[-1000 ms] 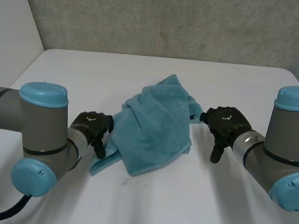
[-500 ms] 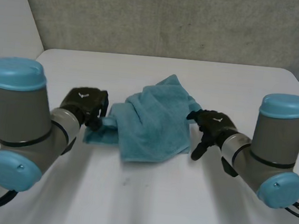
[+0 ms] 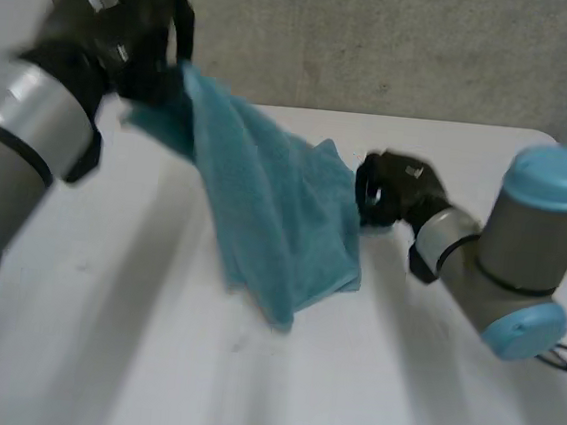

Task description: Fold the laundry

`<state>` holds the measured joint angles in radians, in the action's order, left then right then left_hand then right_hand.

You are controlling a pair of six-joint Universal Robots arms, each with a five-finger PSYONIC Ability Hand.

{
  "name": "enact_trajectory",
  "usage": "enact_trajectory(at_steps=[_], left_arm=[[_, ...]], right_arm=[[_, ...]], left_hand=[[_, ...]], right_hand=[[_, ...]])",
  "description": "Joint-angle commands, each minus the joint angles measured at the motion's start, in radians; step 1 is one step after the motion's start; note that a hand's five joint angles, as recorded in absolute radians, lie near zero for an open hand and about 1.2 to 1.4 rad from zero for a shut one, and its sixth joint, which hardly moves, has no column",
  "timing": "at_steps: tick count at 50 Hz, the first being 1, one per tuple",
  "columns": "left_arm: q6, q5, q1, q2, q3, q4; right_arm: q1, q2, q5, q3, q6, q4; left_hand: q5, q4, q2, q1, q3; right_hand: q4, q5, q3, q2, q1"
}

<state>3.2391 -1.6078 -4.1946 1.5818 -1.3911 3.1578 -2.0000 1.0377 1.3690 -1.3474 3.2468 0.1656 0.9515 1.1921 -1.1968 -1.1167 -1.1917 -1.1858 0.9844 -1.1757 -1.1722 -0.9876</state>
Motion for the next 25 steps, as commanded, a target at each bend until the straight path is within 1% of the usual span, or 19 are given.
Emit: enact_trajectory(at_steps=[1,5,7,8,12,15,18,19,25], left_arm=[[0.011,0.005,-0.005,-0.074,0.087,-0.001],[0.016,0.003,-0.007,-0.089,0.073,-0.005],[0.016,0.003,-0.007,-0.098,0.057,-0.002],[0.016,0.005,-0.004,-0.105,0.05,-0.001],[0.014,0.005,-0.001,-0.14,0.055,-0.001],[0.016,0.006,-0.001,-0.164,0.06,-0.001],[0.016,0.006,-0.002,-0.186,0.069,-0.001],[0.016,0.006,-0.004,-0.189,0.072,-0.001],[0.016,0.006,-0.005,-0.191,0.09,-0.001]], right_arm=[[0.023,0.124,-0.001,-0.007,-0.009,-0.11],[0.018,0.098,-0.001,-0.018,-0.015,-0.201],[0.02,0.044,0.001,-0.026,-0.015,-0.241],[0.018,0.003,-0.001,-0.029,-0.016,-0.242],[0.015,-0.065,-0.008,-0.013,-0.01,-0.215],[0.003,-0.096,-0.011,0.002,-0.001,-0.193],[-0.01,-0.102,-0.011,0.007,-0.001,-0.19],[-0.081,-0.137,-0.011,0.034,-0.001,-0.184],[-0.151,-0.153,0.002,0.048,0.001,-0.169]], left_hand=[[0.27,0.204,-0.199,-0.28,-0.205],[0.27,0.204,-0.199,-0.28,-0.205],[0.27,0.204,-0.199,-0.28,-0.205],[0.27,0.204,-0.199,-0.28,-0.205],[0.27,0.204,-0.199,-0.28,-0.205],[0.27,0.204,-0.199,-0.28,-0.205],[0.27,0.204,-0.199,-0.28,-0.205],[0.27,0.204,-0.199,-0.28,-0.205],[0.27,0.204,-0.199,-0.28,-0.205]], right_hand=[[0.525,-0.498,0.515,0.512,0.327],[0.66,-0.633,0.65,0.646,0.462],[0.742,-0.716,0.732,0.729,0.544],[0.775,-0.748,0.765,0.761,0.576],[0.892,-0.865,0.882,0.878,0.694],[0.977,-0.95,0.967,0.964,0.779],[0.986,-0.959,0.976,0.973,0.788],[0.992,-0.965,0.982,0.979,0.794],[1.011,-0.984,1.001,0.998,0.813]])
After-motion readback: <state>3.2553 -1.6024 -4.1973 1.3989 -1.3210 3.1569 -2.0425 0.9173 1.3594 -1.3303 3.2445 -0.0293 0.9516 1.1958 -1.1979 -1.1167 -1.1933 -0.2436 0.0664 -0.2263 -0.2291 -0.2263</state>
